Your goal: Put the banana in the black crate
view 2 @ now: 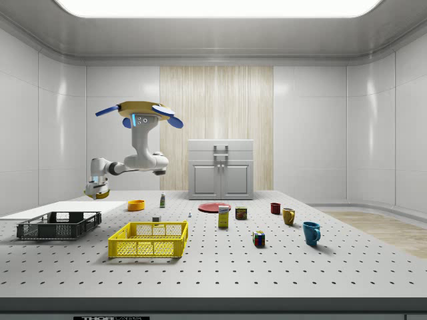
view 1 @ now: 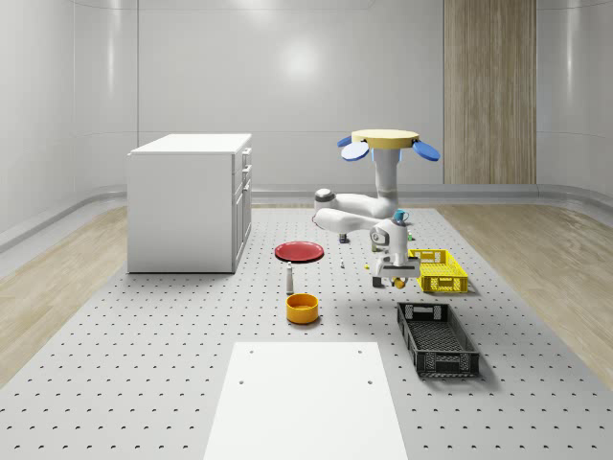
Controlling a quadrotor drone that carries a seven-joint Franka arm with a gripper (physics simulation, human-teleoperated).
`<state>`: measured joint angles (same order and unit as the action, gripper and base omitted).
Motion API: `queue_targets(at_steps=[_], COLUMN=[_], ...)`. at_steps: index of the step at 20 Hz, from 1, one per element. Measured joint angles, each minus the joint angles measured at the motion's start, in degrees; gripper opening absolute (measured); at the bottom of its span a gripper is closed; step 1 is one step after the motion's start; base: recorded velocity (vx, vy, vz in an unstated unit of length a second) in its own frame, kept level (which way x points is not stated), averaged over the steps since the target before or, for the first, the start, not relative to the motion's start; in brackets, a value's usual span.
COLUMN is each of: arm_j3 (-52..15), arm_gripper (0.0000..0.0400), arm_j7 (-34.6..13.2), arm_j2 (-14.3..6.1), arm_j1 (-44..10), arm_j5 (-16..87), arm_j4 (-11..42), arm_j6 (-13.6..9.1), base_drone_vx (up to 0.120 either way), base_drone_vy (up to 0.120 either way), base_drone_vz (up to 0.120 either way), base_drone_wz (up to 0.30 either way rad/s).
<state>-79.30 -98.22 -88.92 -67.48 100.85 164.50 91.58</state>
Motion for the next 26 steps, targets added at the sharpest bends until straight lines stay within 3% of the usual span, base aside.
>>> queue_targets(at_steps=[13, 20, 26], arm_j3=[-0.04, -0.05, -0.07], arm_gripper=[0.0198, 0.0198, 0.0198], arm_j7=[-0.04, -0.06, -0.08], arm_j2=[-0.28, -0.40, -0.50], arm_j1=[-0.05, -0.08, -0.10], arm_j5=[-0.11, -0.16, -0.19], arm_j4=[-0.01, -0.02, -0.02], arm_j6=[0.26, 0.38, 0.46], base_drone_vx=[0.120, 0.120, 0.033], base_drone_vy=[0.120, 0.120, 0.007], base_drone_vz=[0.000, -0.114, -0.120], base_drone_wz=[0.000, 0.000, 0.000])
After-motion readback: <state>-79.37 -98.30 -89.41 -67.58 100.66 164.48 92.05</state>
